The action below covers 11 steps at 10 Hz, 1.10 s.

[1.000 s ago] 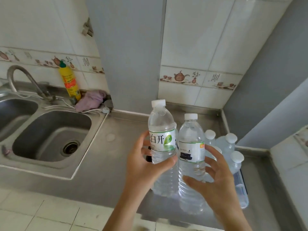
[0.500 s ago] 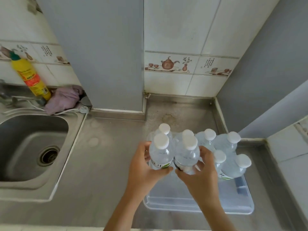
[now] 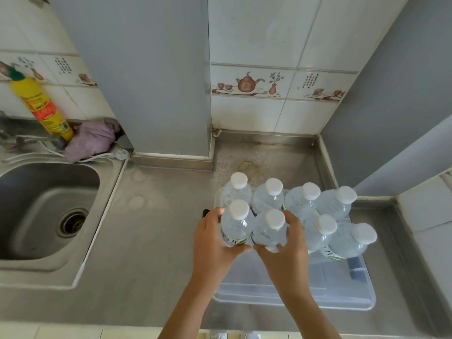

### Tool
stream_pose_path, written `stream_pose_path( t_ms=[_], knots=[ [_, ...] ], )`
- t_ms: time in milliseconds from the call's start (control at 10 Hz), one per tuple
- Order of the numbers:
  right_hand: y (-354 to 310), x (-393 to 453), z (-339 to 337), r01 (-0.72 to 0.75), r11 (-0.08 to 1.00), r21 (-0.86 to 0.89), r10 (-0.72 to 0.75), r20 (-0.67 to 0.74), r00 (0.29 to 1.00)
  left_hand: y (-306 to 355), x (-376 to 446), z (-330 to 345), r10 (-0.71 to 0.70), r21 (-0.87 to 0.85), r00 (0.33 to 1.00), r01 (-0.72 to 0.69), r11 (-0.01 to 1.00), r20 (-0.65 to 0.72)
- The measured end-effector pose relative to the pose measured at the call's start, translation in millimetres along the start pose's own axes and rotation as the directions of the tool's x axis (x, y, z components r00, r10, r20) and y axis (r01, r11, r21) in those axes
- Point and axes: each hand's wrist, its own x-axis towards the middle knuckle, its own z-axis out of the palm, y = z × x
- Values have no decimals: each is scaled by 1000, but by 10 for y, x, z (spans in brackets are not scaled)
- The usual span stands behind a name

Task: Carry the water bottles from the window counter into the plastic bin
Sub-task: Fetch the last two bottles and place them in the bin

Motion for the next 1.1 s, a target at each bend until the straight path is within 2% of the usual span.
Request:
stream_pose_path(
  t_ms=[100,300,400,500,600,700,800,900,1000,1100],
  knots=[
    [3,-12,-13,8,1000,28,-8,20,1000,-57,15,43,62,95,998,-60,994,-20],
    [-2,-53,-58,38,996,79,-40,25,999,-22,5,59,92,261,995,-96,960,28],
    [-7,-78,-123,93,992,82,-95,16,995,36,-12,15,167,226,986,-168,960,24],
    [-16,-91,-196,196,981,2,-196,19,980,68,-23,0,241,225,970,-242,944,31],
    [-40,-77,-260,314,934,-172,-306,70,949,96,-33,33,237,172,971,-237,956,24],
    [-81,-58,-308,388,871,-303,-363,137,922,114,-38,74,239,129,971,-240,962,20],
    [-119,-48,-325,430,819,-379,-394,173,903,108,-40,52,274,178,961,-274,945,24],
    [-144,-52,-361,464,772,-434,-421,198,885,90,-53,-10,280,239,959,-283,929,46],
    [-183,-36,-400,490,740,-461,-438,223,871,148,-68,-96,305,218,950,-312,925,65],
    [-232,-36,-465,517,739,-432,-456,244,856,288,-96,-177,307,227,951,-309,924,45]
  ],
)
